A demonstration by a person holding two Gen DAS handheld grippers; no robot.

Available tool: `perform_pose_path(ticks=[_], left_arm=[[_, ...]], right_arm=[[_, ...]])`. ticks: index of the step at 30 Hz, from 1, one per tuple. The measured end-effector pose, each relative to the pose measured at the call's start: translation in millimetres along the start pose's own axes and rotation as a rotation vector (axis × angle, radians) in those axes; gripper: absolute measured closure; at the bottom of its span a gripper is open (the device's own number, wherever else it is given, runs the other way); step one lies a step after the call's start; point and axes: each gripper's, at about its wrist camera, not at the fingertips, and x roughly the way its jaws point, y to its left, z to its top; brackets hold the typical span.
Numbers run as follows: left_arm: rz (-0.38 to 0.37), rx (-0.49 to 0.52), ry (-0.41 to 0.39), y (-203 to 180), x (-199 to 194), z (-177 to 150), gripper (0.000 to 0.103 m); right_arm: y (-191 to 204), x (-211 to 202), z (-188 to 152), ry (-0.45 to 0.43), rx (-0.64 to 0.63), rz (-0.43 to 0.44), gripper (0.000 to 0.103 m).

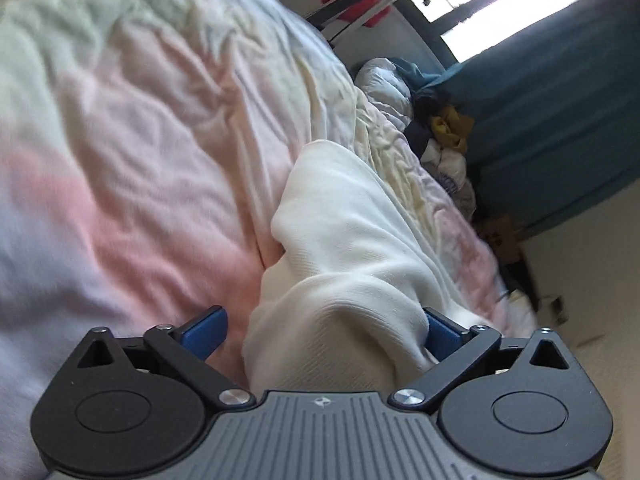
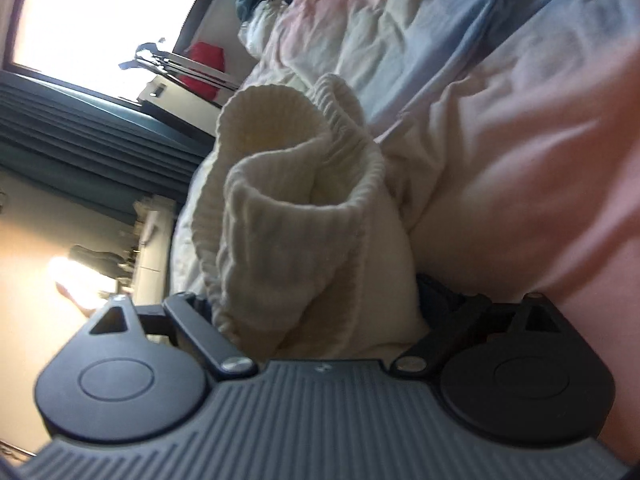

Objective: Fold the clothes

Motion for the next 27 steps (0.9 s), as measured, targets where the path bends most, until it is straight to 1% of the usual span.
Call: perform_pose_path(ticks=[1,2,3,5,6,7,8,9,11,13,15,20,23,27], left_arm=[[-0.009,-0.010,-0.002,1,0,0,0.012],[-0.017,-0.020,-0.005,3,0,0,0.016],[-0.020,-0.027,-0.007,4,0,0,0.019],[-0.027,-0.034,-0.010,5,0,0,0.025],[-0.033,-0.038,-0.012,4,0,0,0.031],[-0.040,-0.040,-0.017,4,-1,0,0.037],[-0.050,-0.042,-0.021,3,-2,0,0.041],[-0.060,-0.045,-0.024,1,-4,-1,0.048],[-0.076,-0.056,-0.036,0,-11,-4,0.053],[-0.093,-0.080,-0.042,-1,-19,-6,0.057],[-0.131,-0.119,-0.039,-6,-32,-3,0.059],[-0.176,-0.083,-0.064,-48,-61,6,0.059],[-0.205,-0.073,-0.066,-80,-62,7,0.059],[-0.244,-0.015,-0.047,-131,-45,2,0.059]], right_arm=[[2,-4,-2,-0.010,-0.002,0.033,0.009],[4,-8,-4,-0.024,-0.005,0.069,0.013],[6,-11,-5,-0.037,-0.010,0.084,0.018],[7,-12,-7,-0.047,-0.018,0.067,0.034],[7,-13,-8,-0.050,-0.017,0.057,0.039],[8,-14,-10,-0.056,-0.019,0.052,0.050],[9,-16,-12,-0.064,-0.024,0.053,0.055],[12,-19,-14,-0.075,-0.034,0.060,0.057],[17,-28,-17,-0.105,-0.061,0.077,0.062],[25,-38,-19,-0.130,-0.074,0.105,0.063],[37,-50,-18,-0.143,-0.095,0.127,0.064],[69,-83,-1,-0.187,-0.145,0.169,0.064],[78,-103,16,-0.216,-0.153,0.184,0.064],[73,-138,35,-0.287,-0.144,0.189,0.064]])
